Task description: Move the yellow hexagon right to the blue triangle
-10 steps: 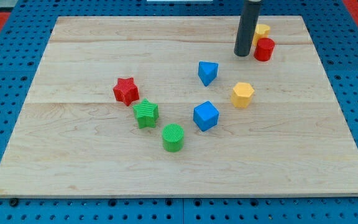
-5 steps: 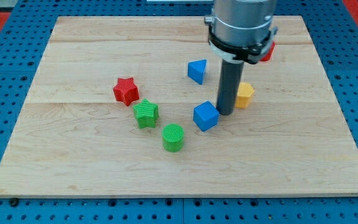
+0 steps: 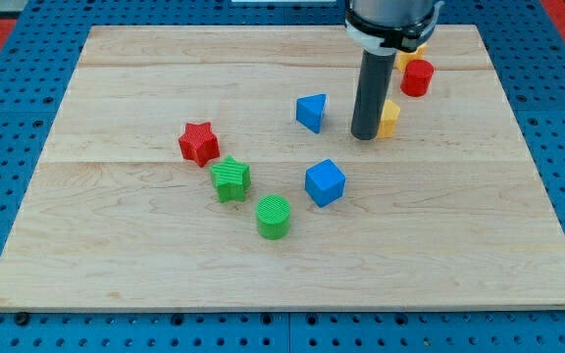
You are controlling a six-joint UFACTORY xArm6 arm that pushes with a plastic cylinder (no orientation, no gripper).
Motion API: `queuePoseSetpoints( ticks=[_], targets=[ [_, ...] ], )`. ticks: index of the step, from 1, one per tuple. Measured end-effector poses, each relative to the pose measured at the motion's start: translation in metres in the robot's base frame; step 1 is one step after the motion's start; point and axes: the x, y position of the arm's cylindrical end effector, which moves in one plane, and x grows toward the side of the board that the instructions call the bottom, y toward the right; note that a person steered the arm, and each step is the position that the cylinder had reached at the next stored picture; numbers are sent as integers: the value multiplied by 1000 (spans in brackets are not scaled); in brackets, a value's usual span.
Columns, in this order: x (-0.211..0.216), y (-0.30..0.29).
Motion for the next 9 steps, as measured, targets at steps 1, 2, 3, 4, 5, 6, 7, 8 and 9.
queuePoseSetpoints(
  ticks=[1, 2, 3, 4, 5, 6, 7, 8, 9],
  targets=[
    [-16, 7],
    [-30, 11],
    [-40, 15],
    [-44, 13],
    [-45, 14],
    [-45, 18],
    [-45, 27],
    [-45, 38],
    [-45, 51]
  ],
)
